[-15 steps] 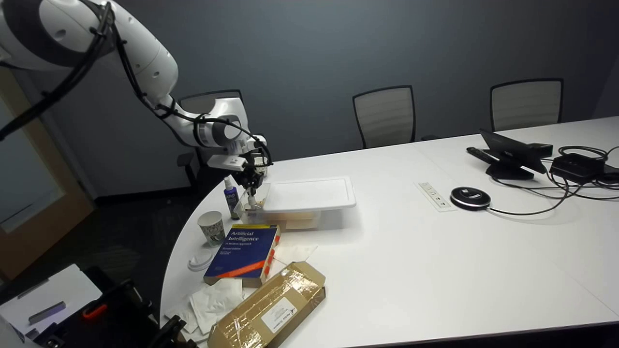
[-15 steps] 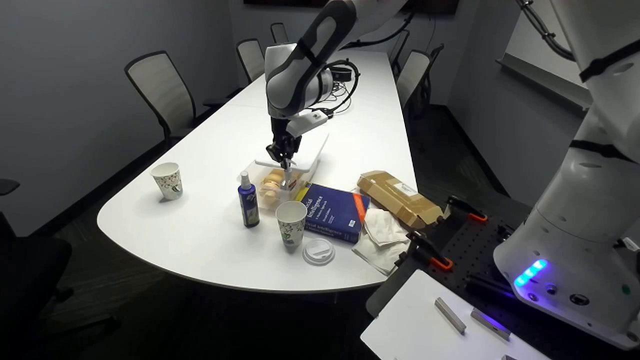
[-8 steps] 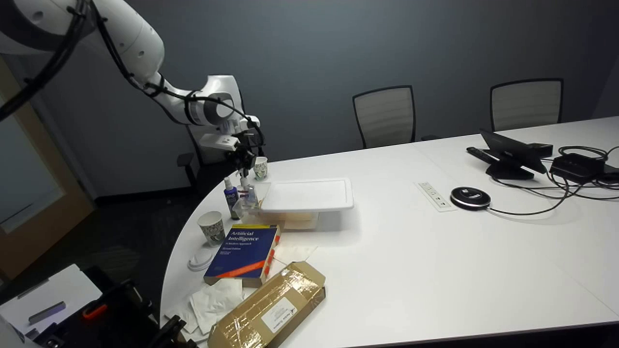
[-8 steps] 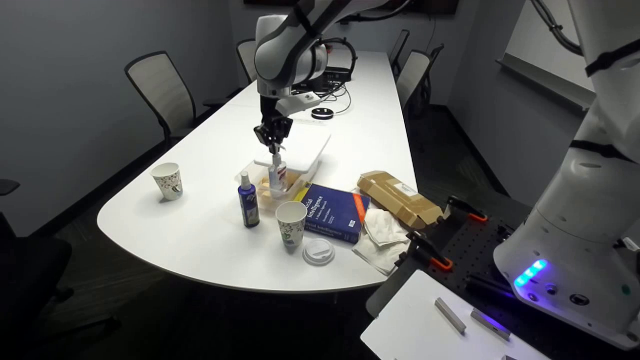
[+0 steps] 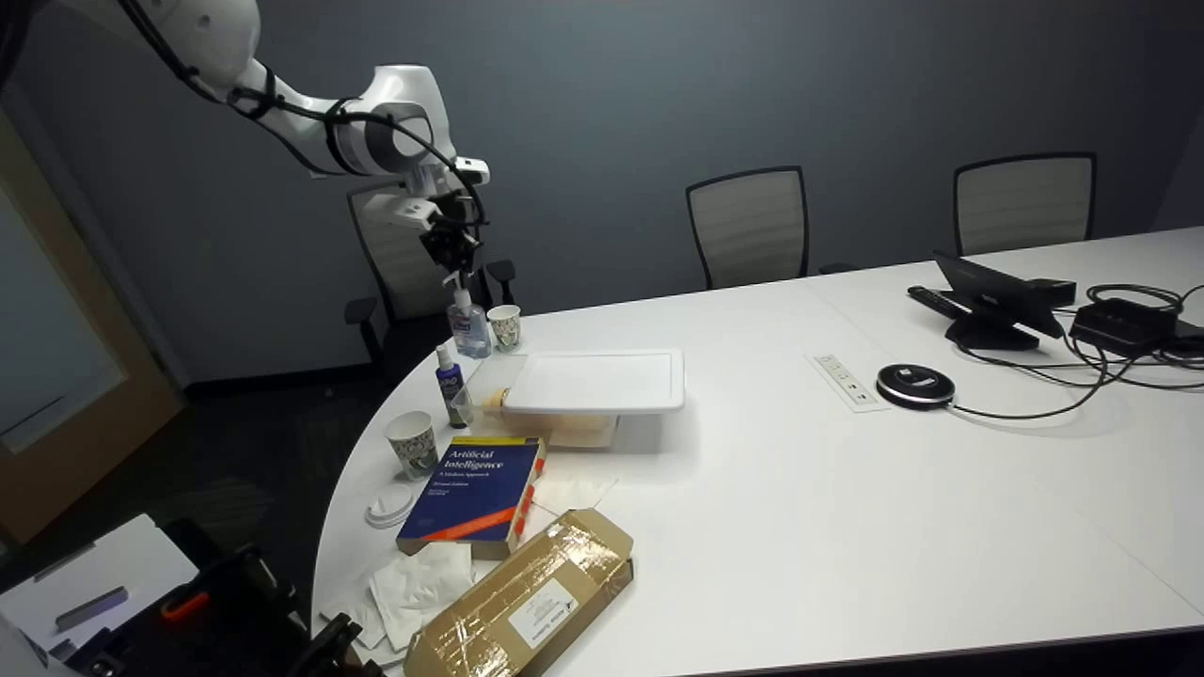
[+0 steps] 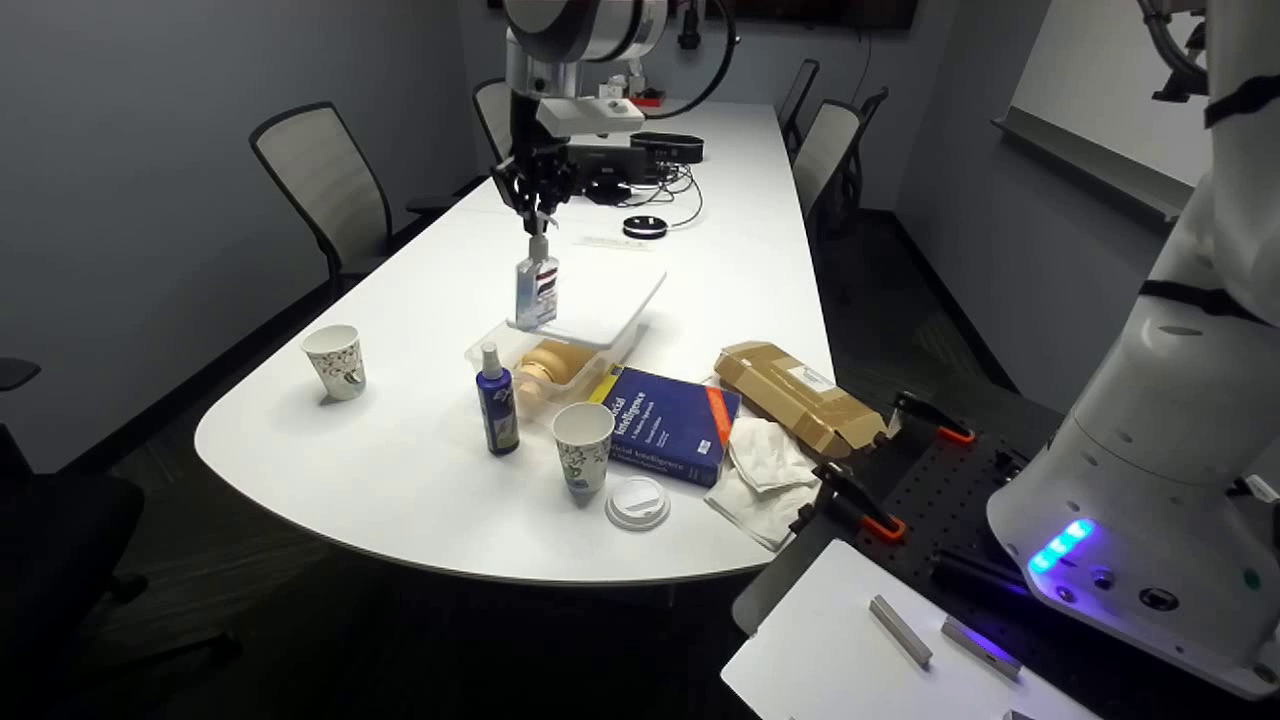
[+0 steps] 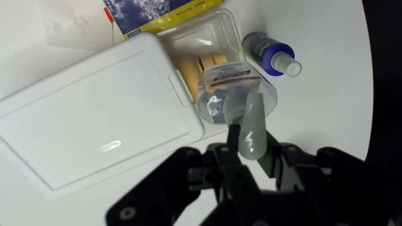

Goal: Remove the bottle from the bowl, then close the lid

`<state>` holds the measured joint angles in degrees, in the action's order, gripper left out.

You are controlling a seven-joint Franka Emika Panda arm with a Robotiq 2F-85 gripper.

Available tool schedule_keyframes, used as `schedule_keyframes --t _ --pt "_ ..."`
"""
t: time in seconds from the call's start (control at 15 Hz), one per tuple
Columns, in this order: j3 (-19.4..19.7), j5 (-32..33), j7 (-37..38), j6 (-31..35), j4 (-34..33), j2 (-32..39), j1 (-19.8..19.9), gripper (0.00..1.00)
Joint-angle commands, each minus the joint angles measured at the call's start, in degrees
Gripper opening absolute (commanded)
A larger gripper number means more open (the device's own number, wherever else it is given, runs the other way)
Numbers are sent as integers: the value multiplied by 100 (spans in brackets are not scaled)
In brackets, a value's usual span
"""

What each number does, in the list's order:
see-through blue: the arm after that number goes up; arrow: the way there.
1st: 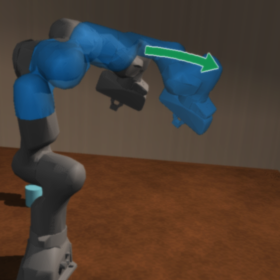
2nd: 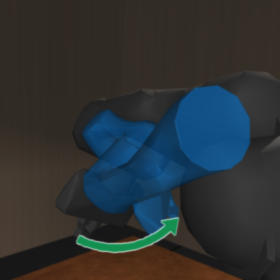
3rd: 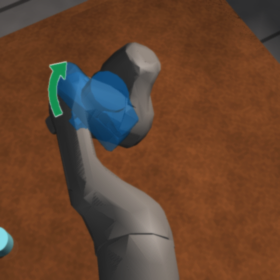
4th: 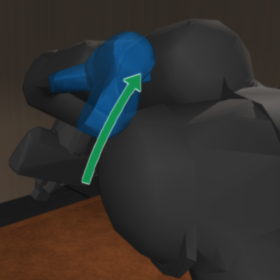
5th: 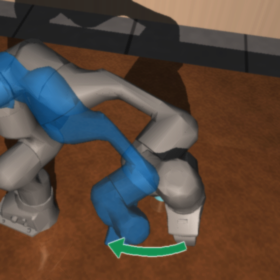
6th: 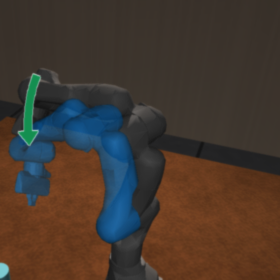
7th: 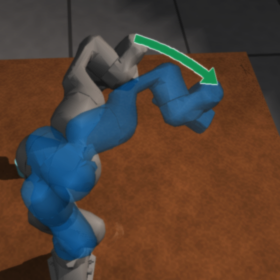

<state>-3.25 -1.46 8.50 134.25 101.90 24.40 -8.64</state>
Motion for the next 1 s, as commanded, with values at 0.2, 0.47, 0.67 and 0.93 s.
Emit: schedule_keyframes --t 0.2,0.47,0.67,0.93 --pt "420 54 1164 180 1459 -1405 210 4" --pt "734 393 1696 946 2481 -1767 446 4" --pt "894 556 1934 1654 3029 -1757 619 4" --pt "1085 622 2121 2294 3393 -1523 710 4"
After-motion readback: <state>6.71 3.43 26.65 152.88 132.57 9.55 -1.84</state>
